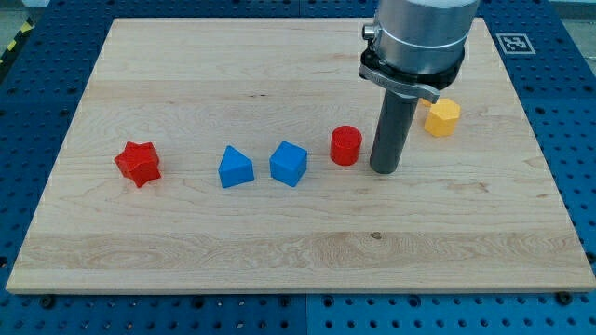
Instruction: Place the blue blocks right to the red star
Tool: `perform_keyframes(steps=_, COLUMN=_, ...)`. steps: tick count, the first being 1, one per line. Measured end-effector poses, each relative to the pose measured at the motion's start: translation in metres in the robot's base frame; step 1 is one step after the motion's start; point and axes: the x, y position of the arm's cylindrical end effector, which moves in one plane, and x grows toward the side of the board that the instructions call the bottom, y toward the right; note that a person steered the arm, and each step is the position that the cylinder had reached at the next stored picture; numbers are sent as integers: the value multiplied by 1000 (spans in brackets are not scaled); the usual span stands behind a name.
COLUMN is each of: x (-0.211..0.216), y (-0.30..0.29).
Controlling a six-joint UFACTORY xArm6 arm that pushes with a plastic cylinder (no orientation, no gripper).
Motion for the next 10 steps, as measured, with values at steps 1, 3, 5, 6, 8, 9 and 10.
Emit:
perform_keyframes(steps=1, x=0, y=-25)
perform_keyframes(steps=3, x=0, y=-130)
perform_keyframes(steps=5, x=0, y=-203)
perform_keyframes(steps=6, x=0, y=-213)
perform_keyframes(steps=8, x=51, y=-181)
perform_keyframes(steps=9, x=81, y=-242)
perform_keyframes(steps=10, x=84, y=-297)
